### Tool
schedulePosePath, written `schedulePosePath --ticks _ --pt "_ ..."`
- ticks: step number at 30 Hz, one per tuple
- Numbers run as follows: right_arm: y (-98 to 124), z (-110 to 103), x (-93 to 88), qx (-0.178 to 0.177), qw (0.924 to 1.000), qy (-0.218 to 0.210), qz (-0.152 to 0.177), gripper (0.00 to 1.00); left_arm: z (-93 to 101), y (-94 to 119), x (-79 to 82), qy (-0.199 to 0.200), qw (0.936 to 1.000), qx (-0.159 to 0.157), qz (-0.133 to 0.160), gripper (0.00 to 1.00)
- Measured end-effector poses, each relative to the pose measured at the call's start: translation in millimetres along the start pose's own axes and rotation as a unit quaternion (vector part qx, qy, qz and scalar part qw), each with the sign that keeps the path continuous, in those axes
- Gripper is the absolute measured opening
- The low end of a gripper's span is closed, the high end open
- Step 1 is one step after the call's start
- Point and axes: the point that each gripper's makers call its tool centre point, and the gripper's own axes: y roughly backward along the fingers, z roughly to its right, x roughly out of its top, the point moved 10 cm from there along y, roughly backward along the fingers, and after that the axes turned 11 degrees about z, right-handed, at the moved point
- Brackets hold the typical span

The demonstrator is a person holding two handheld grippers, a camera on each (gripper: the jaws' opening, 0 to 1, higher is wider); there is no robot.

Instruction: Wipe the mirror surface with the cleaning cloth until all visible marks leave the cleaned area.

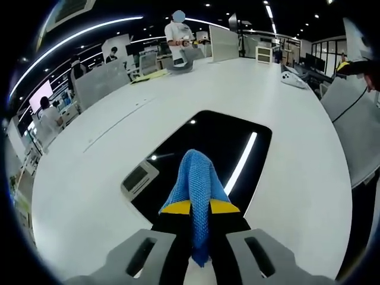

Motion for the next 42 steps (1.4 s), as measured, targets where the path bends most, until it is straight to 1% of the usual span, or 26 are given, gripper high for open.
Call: schedulePosePath --ticks 19,35,42 --pt "5.1 -1.1 -1.6 0.003 1.0000 -0.001 0.000 0.93 9.0 -7.1 5.9 -0.005 1.0000 -0.008 0.001 0.07" --pt "17.2 4.2 -5.9 -0.001 1.0000 -0.003 -0.003 0.93 19.1 -16.3 12.3 -0.006 0.9999 -0.010 0.002 0.07" --pt "23.2 6.5 -5.7 -0.008 1.0000 0.001 0.004 0.94 22.9 -19.7 14.8 -0.010 0.9999 -0.010 0.001 0.06"
